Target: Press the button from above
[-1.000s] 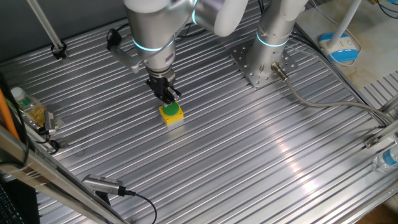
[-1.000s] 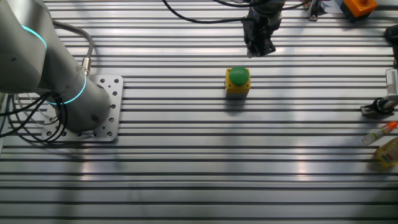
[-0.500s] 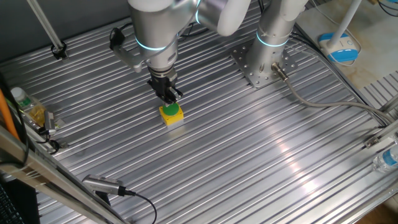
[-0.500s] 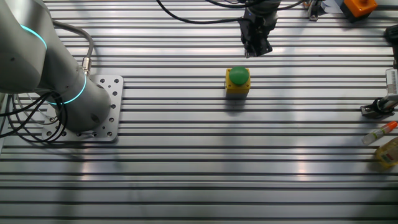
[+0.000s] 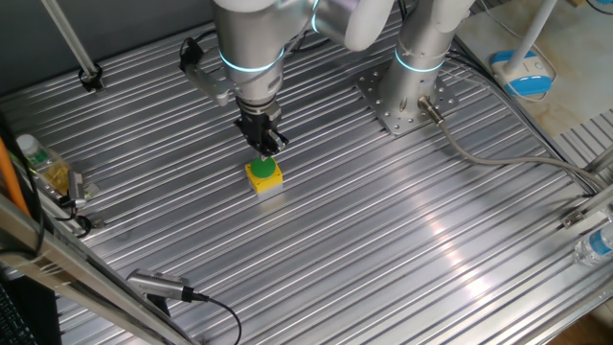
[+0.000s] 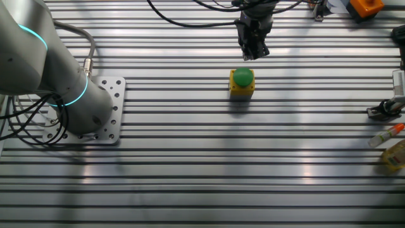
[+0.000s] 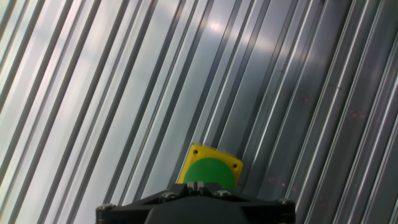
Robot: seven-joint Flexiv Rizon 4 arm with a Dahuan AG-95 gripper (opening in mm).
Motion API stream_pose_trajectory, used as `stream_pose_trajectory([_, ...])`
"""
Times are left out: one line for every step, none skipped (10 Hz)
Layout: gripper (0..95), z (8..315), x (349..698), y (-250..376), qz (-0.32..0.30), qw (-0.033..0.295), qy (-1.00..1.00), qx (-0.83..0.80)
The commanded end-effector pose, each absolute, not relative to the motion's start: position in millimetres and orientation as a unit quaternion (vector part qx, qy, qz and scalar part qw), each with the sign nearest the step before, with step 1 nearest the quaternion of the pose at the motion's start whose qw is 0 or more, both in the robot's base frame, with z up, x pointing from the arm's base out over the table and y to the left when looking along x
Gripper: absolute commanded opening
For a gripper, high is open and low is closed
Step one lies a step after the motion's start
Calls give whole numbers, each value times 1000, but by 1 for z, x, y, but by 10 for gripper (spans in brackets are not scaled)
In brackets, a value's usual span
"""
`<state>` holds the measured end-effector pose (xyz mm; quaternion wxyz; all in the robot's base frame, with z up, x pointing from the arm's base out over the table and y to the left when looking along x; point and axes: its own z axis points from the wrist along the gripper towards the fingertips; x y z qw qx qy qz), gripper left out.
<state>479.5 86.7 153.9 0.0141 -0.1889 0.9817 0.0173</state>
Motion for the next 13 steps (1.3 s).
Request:
stream_pose_trajectory([0, 151, 477, 84, 16, 19, 982, -189])
stream_pose_trajectory([0, 147, 475, 83, 17, 22, 982, -189])
stream_pose_trajectory([0, 145, 475, 84, 17, 23, 982, -189])
stream_pose_trajectory([0, 143, 475, 84, 17, 24, 981, -189])
stream_pose_trajectory([0, 141, 475, 85, 17, 23, 981, -189])
stream_pose_trajectory([0, 138, 474, 86, 17, 23, 982, -189])
stream_pose_trajectory([0, 137, 474, 87, 17, 23, 982, -189])
stream_pose_trajectory([0, 137, 474, 87, 18, 23, 982, -188])
stream_pose_trajectory([0, 137, 473, 87, 18, 23, 982, -188])
stream_pose_trajectory([0, 137, 473, 87, 18, 23, 982, -188])
stream_pose_trajectory([0, 137, 473, 87, 18, 23, 982, -188])
stream_pose_trajectory([0, 137, 473, 87, 18, 23, 982, -188])
stream_pose_trajectory([0, 137, 473, 87, 18, 24, 982, -188])
